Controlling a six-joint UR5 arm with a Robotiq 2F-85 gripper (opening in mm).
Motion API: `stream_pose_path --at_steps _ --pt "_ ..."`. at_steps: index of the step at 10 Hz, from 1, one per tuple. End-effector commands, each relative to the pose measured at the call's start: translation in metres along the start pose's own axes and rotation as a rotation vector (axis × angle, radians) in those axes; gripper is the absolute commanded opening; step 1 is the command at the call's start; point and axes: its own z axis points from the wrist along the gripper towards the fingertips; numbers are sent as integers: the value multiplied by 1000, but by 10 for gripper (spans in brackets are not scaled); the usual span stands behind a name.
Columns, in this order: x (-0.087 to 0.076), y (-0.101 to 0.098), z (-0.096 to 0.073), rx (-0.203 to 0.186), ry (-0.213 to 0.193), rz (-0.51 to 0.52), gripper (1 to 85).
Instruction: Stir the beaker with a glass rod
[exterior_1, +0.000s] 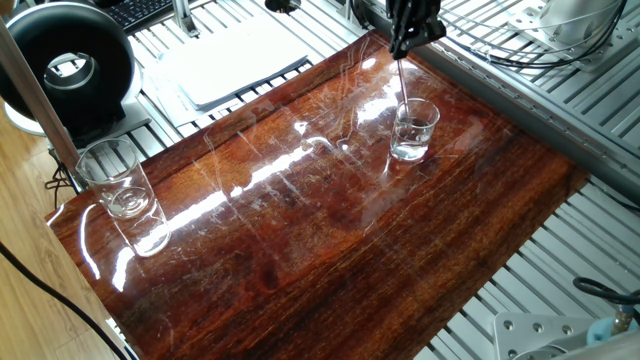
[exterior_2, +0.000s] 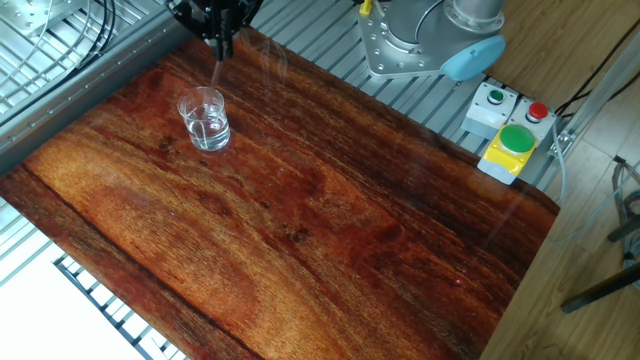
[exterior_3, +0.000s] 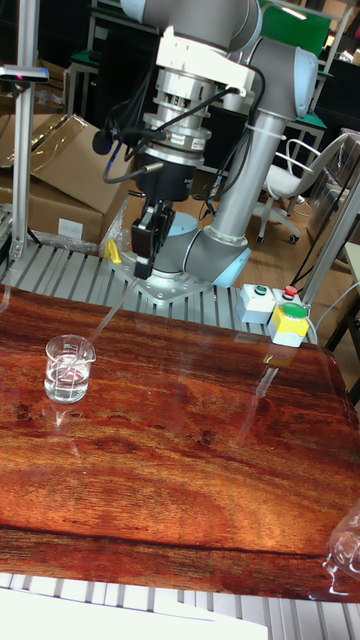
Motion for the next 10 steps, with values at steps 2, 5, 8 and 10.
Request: stream_pose_path --at_steps 2,5,8,10 --pt "0 -6 -1 21 -3 -18 10" --pt "4 -1 2 9 -7 -4 10" --pt "6 2 3 1 -5 0 10" --pt "4 2 4 -2 -10 4 10"
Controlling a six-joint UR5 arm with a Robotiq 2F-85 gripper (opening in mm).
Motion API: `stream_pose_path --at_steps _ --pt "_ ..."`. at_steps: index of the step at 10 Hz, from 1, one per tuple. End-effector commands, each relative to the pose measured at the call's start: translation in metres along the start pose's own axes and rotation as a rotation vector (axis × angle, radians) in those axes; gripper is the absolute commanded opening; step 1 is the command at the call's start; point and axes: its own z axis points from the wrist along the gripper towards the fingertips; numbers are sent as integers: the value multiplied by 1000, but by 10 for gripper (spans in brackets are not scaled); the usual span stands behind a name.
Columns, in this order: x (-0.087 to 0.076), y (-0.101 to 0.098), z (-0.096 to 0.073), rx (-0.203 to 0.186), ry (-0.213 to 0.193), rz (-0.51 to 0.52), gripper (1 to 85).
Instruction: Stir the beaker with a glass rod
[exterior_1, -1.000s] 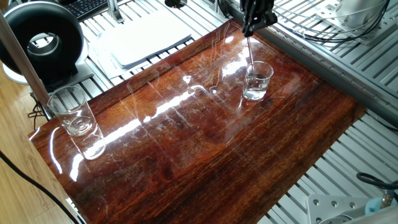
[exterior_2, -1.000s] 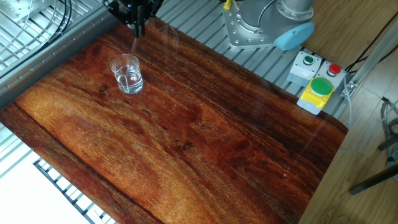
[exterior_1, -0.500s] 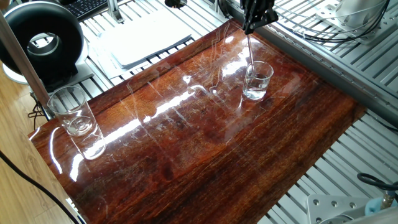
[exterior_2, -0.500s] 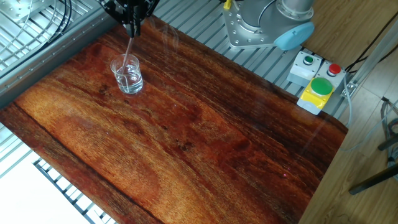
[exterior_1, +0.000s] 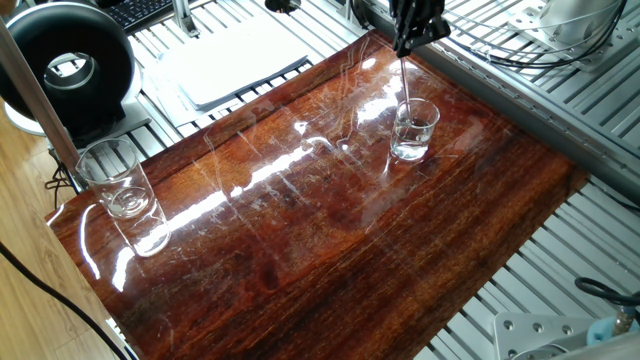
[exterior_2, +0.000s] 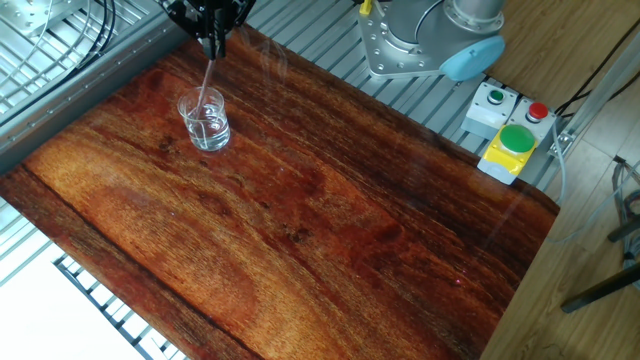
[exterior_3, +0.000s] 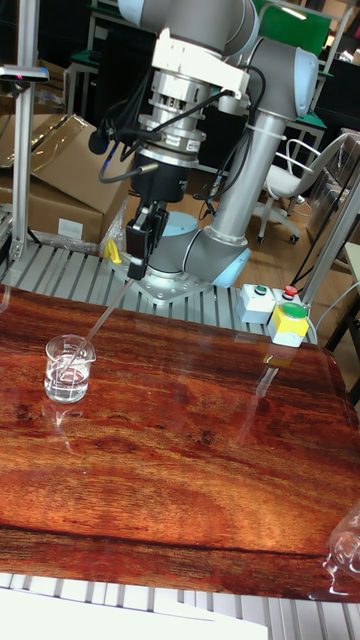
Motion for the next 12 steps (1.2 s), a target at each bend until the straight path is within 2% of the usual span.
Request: stream_pose_path --at_steps 1,7,9,11,12 --pt "-3 1 0 -5 -16 10 10" --pt "-5 3 0 -12 -23 14 10" --pt "-11 5 0 -21 -46 24 10" --pt "-7 4 0 -18 -33 14 10" --pt "-9 5 0 -22 -39 15 10"
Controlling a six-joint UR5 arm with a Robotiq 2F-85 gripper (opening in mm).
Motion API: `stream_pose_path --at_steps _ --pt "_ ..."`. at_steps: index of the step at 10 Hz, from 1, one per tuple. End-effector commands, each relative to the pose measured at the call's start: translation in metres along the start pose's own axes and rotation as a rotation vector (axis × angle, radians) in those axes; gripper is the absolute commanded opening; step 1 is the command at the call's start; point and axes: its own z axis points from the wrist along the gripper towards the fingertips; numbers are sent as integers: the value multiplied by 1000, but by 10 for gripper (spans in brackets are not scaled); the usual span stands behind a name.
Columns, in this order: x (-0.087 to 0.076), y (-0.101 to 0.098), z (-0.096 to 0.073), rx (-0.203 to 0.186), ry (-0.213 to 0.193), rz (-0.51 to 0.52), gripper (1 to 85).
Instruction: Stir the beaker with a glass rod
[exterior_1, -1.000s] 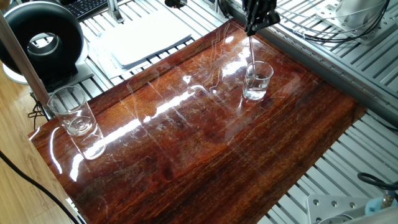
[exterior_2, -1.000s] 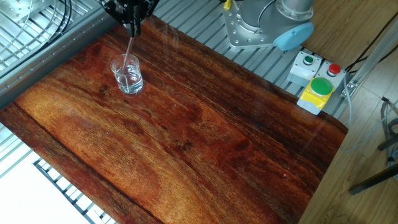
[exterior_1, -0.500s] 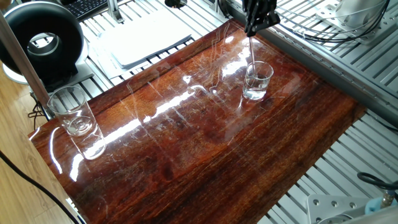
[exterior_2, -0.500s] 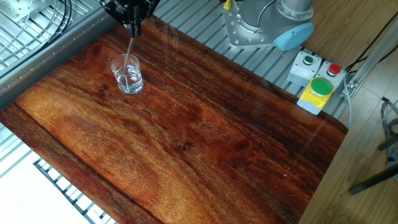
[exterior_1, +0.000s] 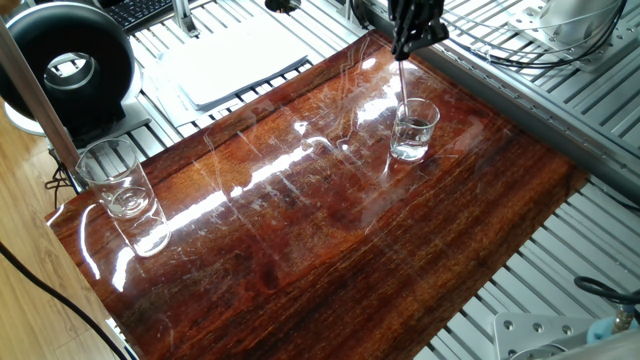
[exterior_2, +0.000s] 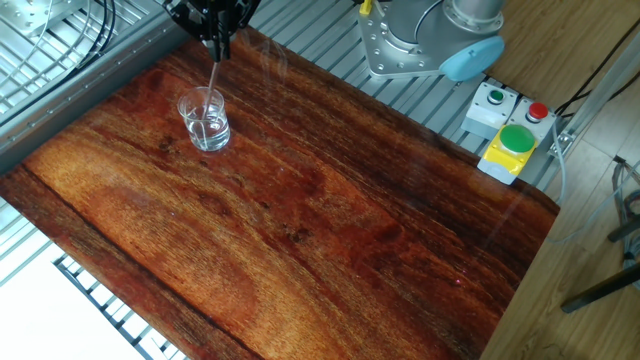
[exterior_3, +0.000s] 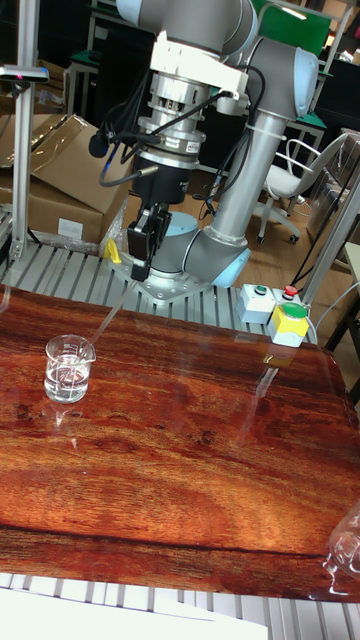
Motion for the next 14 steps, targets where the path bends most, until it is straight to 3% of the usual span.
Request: stream_pose_path --at_steps 1,5,14 --pt "-5 1 -1 -4 -19 3 10" --pt "0 0 -1 2 -3 -5 10" --pt "-2 -3 9 -1 -26 -16 10"
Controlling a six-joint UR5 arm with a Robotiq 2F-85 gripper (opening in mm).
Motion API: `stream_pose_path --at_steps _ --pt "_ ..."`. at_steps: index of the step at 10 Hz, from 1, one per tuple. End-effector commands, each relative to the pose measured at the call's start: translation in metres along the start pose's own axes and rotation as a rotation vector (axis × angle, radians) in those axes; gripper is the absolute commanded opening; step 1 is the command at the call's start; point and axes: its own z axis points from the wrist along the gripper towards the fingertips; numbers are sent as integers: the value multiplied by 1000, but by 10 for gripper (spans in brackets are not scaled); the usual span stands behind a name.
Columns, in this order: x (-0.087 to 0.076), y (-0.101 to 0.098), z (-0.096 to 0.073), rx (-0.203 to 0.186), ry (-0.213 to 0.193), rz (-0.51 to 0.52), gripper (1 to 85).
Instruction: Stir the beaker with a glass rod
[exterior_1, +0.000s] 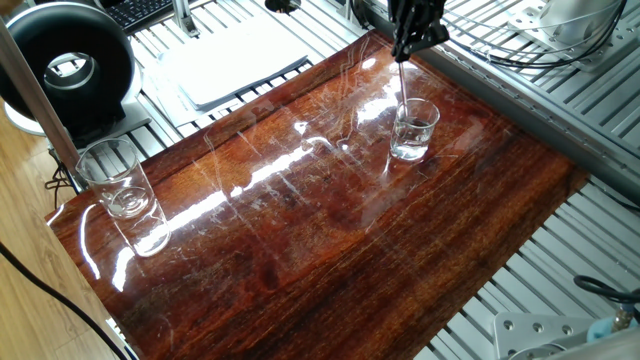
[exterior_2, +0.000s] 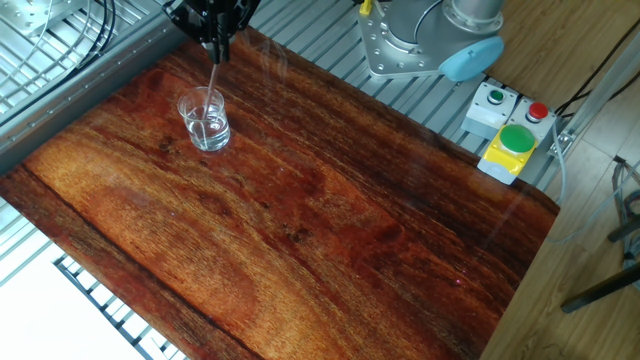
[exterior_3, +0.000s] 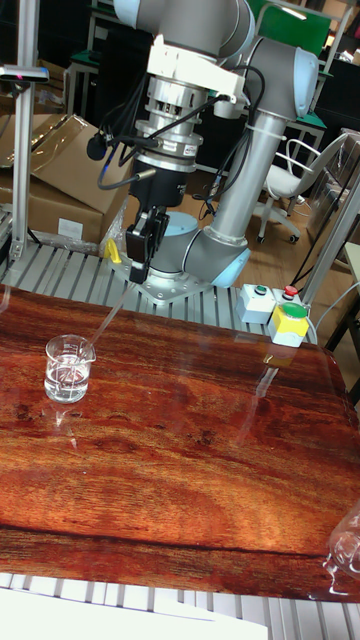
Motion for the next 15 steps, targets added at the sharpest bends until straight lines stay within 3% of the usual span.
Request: stream_pose_path --at_steps 1,7,11,15 --pt "-3 -2 3 5 -22 -14 10" --pt "6 -1 5 4 -1 -19 13" --pt "0 -4 0 0 8 -9 63" --pt "-6 -5 2 -5 -2 6 57"
